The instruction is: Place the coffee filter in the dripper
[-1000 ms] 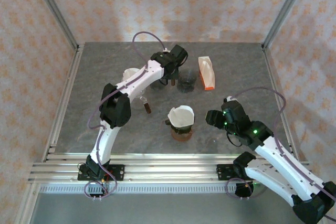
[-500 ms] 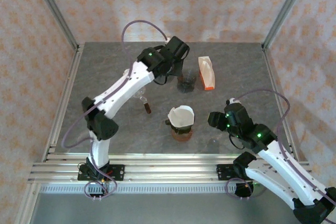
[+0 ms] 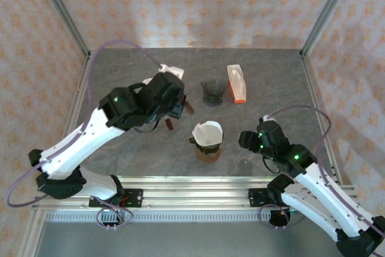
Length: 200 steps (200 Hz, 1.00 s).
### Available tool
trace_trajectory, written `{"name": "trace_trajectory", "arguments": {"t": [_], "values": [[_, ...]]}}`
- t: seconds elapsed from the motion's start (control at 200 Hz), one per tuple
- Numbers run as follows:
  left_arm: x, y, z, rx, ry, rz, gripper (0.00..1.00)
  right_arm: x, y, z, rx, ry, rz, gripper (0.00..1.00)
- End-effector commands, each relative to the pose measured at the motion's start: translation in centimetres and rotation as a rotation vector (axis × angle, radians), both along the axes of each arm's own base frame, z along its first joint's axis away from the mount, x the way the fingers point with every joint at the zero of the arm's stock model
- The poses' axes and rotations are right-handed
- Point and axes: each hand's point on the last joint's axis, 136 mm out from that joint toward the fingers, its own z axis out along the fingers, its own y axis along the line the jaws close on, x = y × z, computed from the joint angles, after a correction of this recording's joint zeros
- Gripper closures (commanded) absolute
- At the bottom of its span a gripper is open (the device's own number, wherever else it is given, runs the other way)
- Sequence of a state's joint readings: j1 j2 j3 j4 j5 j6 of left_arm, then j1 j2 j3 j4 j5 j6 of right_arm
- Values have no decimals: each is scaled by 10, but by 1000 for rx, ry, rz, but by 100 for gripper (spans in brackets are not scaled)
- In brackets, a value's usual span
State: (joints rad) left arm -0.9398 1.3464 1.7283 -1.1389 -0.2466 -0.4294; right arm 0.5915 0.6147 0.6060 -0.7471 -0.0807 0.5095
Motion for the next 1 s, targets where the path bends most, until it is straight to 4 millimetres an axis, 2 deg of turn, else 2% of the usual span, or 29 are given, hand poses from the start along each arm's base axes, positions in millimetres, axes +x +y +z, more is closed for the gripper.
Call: {"name": "trace_trajectory", "arguments": {"t": [0.0, 0.14, 0.23, 0.43, 0.566, 0.711, 0.996], "values": [[-15, 19, -17, 10, 2, 57, 100, -3, -1, -8, 29, 16, -20, 35], [-37, 34, -51, -25, 30, 92, 100, -8, -3, -14, 41, 24, -32, 35], [-47, 36, -78, -37, 54, 100, 100, -9, -5, -16, 44, 25, -39, 35], [-55, 24, -142, -61, 132, 104, 100, -8, -7, -17, 35, 22, -53, 35], [-56, 17, -179, 4, 190, 102, 100, -8, -7, -18, 32, 27, -53, 35], [-53, 16, -209, 39, 246, 108, 100, -8, -7, -18, 30, 28, -55, 35], [-51, 26, -237, 36, 329, 140, 100, -8, -9, -18, 26, 23, -59, 34]]}}
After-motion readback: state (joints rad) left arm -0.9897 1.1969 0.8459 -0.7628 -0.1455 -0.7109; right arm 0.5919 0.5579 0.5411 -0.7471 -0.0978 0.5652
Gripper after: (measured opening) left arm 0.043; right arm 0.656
